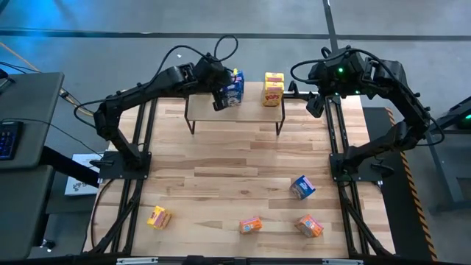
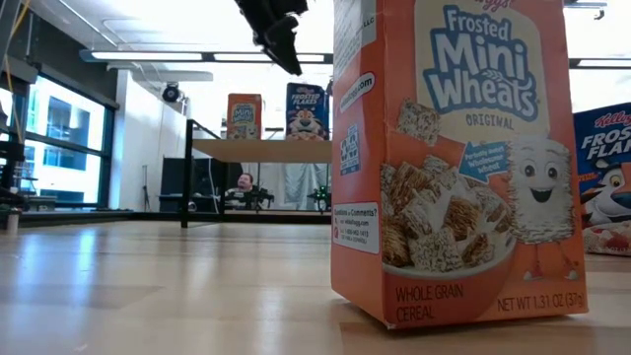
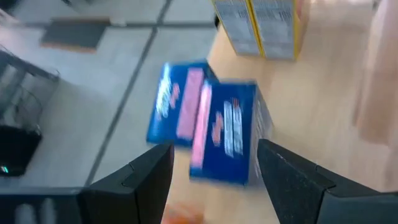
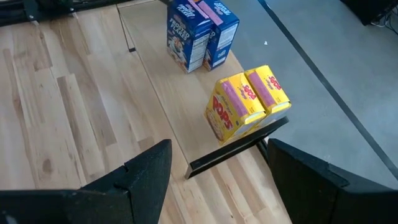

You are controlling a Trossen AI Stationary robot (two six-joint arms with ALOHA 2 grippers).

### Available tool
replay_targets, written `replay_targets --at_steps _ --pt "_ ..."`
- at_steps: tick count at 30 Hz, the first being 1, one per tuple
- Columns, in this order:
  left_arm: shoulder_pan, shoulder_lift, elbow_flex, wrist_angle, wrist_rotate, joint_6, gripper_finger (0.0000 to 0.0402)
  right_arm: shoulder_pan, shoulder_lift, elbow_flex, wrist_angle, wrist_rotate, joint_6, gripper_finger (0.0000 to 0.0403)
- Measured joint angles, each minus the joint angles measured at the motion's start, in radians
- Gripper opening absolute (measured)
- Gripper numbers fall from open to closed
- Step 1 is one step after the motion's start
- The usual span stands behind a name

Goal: Stack cereal on shelf
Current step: Put the top blue cereal box on the shelf aligned with the other blue cereal box

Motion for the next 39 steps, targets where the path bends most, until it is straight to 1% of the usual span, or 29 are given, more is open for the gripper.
replay_targets --at_steps 2,6,9,11,13,18,34,39 --pt "-0.003 -0.002 0.022 -0.069 -0.003 -0.021 0.0223 0.000 0.000 0.000 0.000 0.000 0.000 0.0257" --pt "-0.008 -0.003 0.019 -0.190 -0.014 -0.059 0.0223 0.000 0.000 0.000 0.000 0.000 0.000 0.0257" --pt "-0.009 -0.005 0.017 -0.225 -0.075 -0.085 0.0223 0.000 0.000 0.000 0.000 0.000 0.000 0.0257" --pt "-0.007 -0.005 0.007 -0.214 -0.131 -0.099 0.0223 0.000 0.000 0.000 0.000 0.000 0.000 0.0257" --pt "0.001 -0.005 -0.007 -0.186 -0.164 -0.111 0.0223 0.000 0.000 0.000 0.000 0.000 0.000 0.0257" --pt "0.021 -0.004 -0.039 -0.120 -0.161 -0.111 0.0223 0.000 0.000 0.000 0.000 0.000 0.000 0.0257" --pt "0.018 0.055 -0.041 -0.054 -0.158 -0.093 0.0223 0.000 0.000 0.000 0.000 0.000 0.000 0.0257" --pt "0.018 0.055 -0.040 0.007 -0.158 -0.089 0.0223 0.000 0.000 0.000 0.000 0.000 0.000 0.0257"
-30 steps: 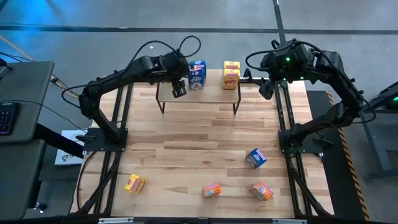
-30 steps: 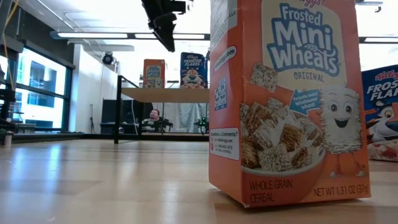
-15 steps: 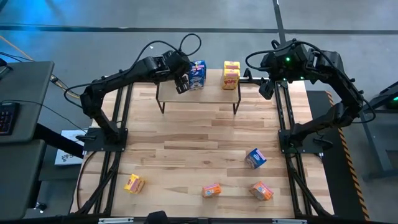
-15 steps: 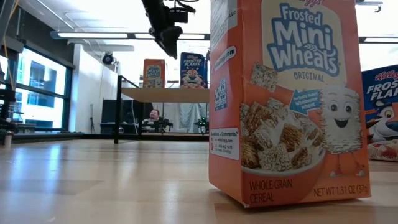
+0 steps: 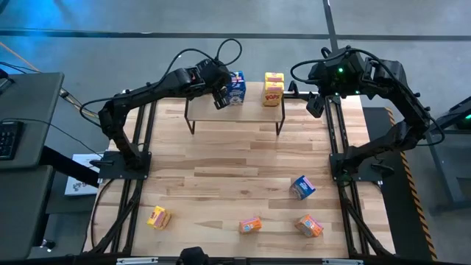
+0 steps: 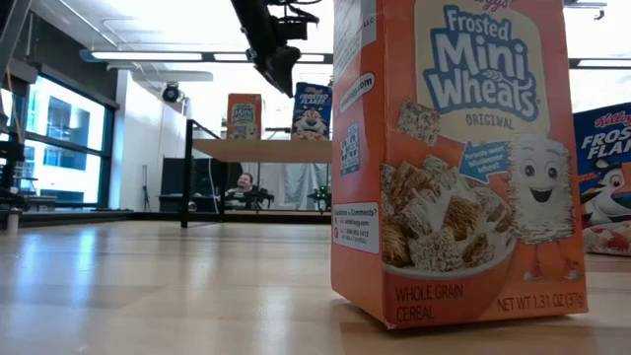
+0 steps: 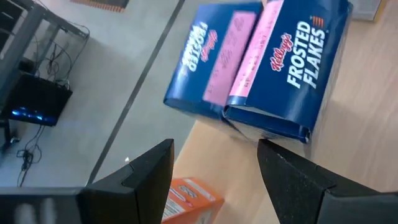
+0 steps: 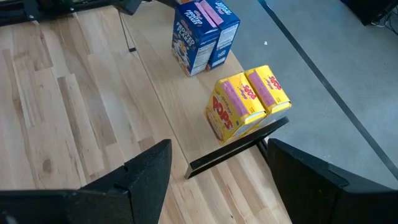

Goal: Stack cereal on shelf
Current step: Put the top blue cereal box on the shelf aligned with the other blue cereal box, then put the left orange cereal box on the shelf aligned with the other orange cereal box

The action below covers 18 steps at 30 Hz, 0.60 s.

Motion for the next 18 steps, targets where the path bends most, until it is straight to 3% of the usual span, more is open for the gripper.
replay_targets --at_steps 8,18 --pt "0.000 -0.002 0.000 -0.032 -0.005 0.006 0.0223 0.000 0.000 0.000 -0.013 0.000 0.002 0.0257" --pt "-0.020 -0.063 0.000 -0.074 -0.082 0.006 0.0223 0.000 0.000 0.000 -0.016 -0.042 0.021 0.0257"
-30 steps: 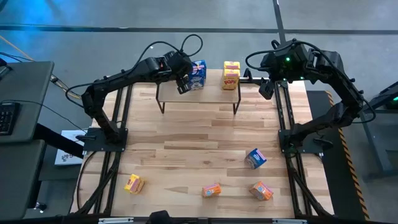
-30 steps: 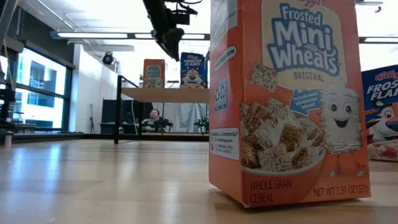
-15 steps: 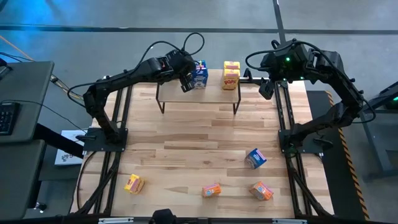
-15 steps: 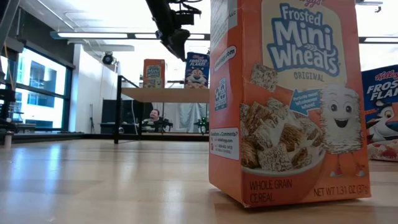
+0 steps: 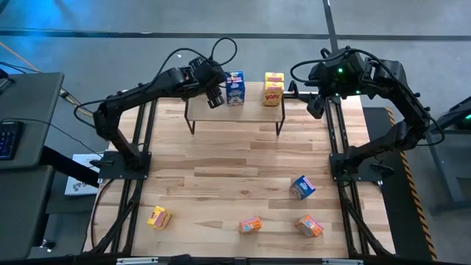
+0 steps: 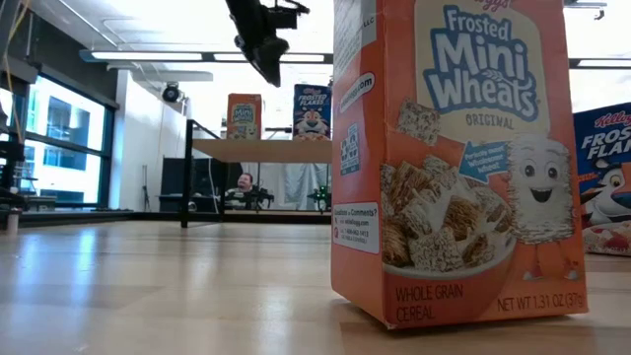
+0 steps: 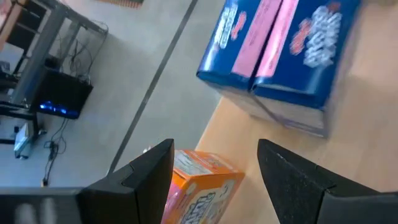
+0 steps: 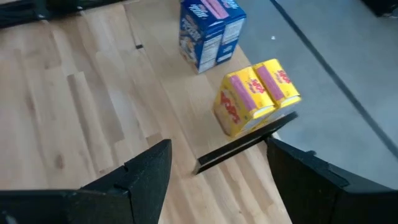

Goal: Stack cereal on shelf
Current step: Put the left orange cereal box on the shelf aligned with the other orange cereal box

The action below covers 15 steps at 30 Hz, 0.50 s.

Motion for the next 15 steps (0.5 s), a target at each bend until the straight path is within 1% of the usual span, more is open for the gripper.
replay_targets --at_steps 4,11,15 --pt "-0.030 -0.051 0.000 -0.001 0.001 -0.001 0.0223 0.000 0.000 0.000 0.000 -0.058 0.000 0.0257" --pt "-0.086 -0.139 0.000 -0.009 0.002 -0.025 0.0223 0.000 0.000 0.000 -0.005 -0.064 0.005 0.0257" --pt "-0.107 -0.172 0.001 -0.010 0.003 -0.027 0.0223 0.000 0.000 0.000 -0.013 -0.081 0.054 0.0257"
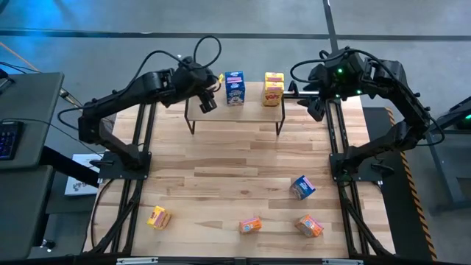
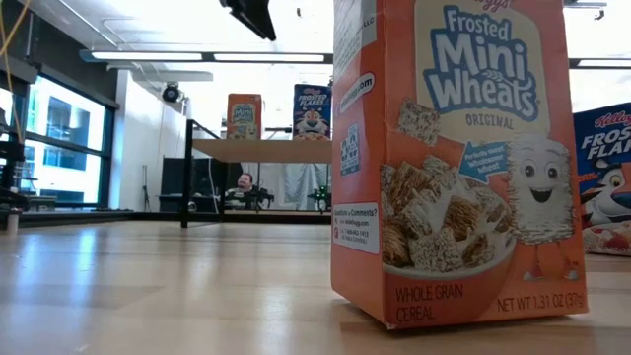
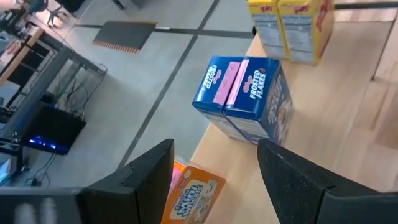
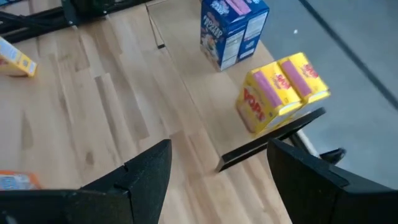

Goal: Stack cereal on shelf
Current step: Put the left orange cereal box on the shelf aligned with the other orange cereal box

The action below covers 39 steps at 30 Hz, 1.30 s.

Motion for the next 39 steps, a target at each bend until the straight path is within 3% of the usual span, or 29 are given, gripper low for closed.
replay_targets --at_steps 8,16,31,39 --pt "-0.031 -0.034 0.000 0.000 0.000 0.031 0.0223 0.000 0.000 0.000 -0.044 -0.019 0.014 0.0257" --pt "-0.043 -0.034 0.000 0.002 0.004 0.053 0.0223 0.000 0.004 0.000 -0.036 0.123 0.017 0.0257" --pt "-0.042 -0.033 0.000 0.002 0.008 0.055 0.0223 0.000 0.013 0.000 0.009 0.070 0.226 0.0257" --pt "-0.042 -0.033 0.000 0.002 0.008 0.055 0.0223 0.000 0.016 0.000 0.013 0.069 0.183 0.0257"
